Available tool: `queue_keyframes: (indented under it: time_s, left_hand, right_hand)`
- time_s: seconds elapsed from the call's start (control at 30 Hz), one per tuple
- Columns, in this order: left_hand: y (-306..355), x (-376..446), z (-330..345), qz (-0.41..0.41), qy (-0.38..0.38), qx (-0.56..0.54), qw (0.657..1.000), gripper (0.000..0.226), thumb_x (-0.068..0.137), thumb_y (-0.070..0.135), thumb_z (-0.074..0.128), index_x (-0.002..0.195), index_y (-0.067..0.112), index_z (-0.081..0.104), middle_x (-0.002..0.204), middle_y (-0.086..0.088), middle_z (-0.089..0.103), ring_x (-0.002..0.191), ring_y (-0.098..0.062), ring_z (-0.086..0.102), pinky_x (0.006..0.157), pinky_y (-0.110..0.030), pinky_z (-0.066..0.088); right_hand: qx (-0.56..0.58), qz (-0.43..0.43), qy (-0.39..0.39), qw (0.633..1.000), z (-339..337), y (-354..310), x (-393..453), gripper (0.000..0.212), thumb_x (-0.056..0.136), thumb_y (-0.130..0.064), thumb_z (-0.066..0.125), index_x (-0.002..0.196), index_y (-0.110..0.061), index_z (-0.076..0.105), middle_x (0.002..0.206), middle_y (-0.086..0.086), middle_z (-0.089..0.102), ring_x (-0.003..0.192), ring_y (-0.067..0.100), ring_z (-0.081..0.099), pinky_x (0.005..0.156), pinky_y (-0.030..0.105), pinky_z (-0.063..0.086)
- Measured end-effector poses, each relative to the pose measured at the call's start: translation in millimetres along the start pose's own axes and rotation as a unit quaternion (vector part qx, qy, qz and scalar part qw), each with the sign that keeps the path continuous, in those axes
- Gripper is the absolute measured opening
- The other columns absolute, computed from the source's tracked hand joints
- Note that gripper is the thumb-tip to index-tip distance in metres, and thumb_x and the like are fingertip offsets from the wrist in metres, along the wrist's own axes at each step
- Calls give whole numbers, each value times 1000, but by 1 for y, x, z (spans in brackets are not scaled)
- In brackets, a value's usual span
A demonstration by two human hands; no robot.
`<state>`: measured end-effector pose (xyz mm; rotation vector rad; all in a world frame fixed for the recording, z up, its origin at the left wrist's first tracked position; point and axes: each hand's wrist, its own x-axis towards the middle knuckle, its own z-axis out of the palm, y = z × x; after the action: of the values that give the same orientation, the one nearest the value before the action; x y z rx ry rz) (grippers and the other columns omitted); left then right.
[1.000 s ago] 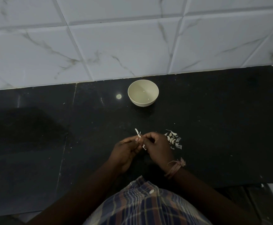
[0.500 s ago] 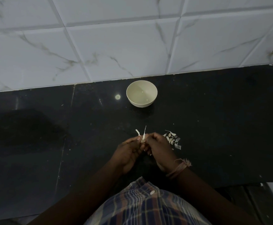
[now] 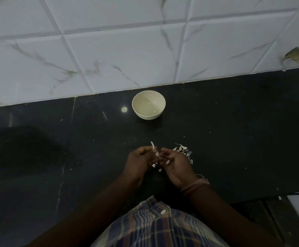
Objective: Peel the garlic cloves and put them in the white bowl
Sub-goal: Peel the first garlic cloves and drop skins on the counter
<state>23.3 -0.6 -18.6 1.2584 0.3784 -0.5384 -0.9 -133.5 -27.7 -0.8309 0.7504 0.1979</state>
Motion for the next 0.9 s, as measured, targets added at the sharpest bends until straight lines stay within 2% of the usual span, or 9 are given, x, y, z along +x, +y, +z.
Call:
queue_keyframes:
  time_s: [0.13,0.23,0.33,0.43,0.53,0.63,0.7,0.77,0.9]
  left_hand:
    - [-5,3,-10,-40,43,-38,998,15,98,3,61,112,0,68,113,-11,72,90,-16,70,73,-23,58]
    - [-9,0,-13,-81,45,-72,993,18,97,-4,59,115,-6,64,116,-16,69,95,-20,70,70,-22,61]
    - [-14,2,-13,-114,41,-82,989,26,96,-11,56,123,-11,57,121,-25,64,100,-26,69,68,-22,61]
    - [-14,3,-11,-121,38,-92,988,28,96,-13,53,125,-11,55,117,-25,64,99,-26,70,66,-22,61]
    - [-13,-1,-10,-114,17,-80,990,22,96,-8,59,119,-7,61,107,-19,71,94,-22,72,69,-24,61]
    - [-15,-3,-10,-103,-5,-60,993,17,97,-2,61,112,-1,68,105,-15,75,91,-18,73,75,-25,60]
    - [-17,-3,-10,-95,-16,-68,993,19,97,-1,61,114,-1,68,108,-15,75,91,-17,73,75,-24,59]
    - [-17,-4,-9,-87,-18,-82,993,19,98,-1,59,114,0,68,104,-13,77,89,-16,74,74,-24,58]
    - [-15,-11,-10,-67,-37,-74,994,21,99,0,56,112,0,72,105,-14,77,90,-16,75,73,-21,58]
  right_hand:
    - [25,21,63,997,-19,-16,6,38,87,18,28,109,5,58,93,14,52,79,20,51,68,25,42]
    - [-101,-56,156,981,-37,-23,21,33,94,15,39,110,1,65,101,14,64,89,23,64,71,25,50]
    - [-179,-124,186,958,-45,-29,19,23,95,10,54,110,-3,66,106,16,70,92,23,70,76,25,56]
    - [-239,-161,177,941,-43,-28,16,26,100,2,53,124,-4,63,106,10,68,88,16,69,81,28,59]
    - [-341,-208,169,901,-41,-20,12,30,102,-7,52,130,-13,63,117,4,69,98,16,70,90,40,60]
    - [-437,-271,121,849,-36,-11,-1,15,99,-17,60,108,-24,70,104,-9,71,94,9,68,86,37,59]
    - [-451,-267,48,850,-26,-4,-10,7,95,-20,68,97,-23,73,93,-11,72,88,6,69,81,31,58]
    - [-434,-249,-5,866,-19,5,-15,6,92,-20,72,97,-21,77,92,-8,75,87,7,71,80,31,59]
    - [-381,-231,-8,895,-15,7,-17,8,87,-15,78,95,-16,78,90,-4,77,81,10,73,71,24,57]
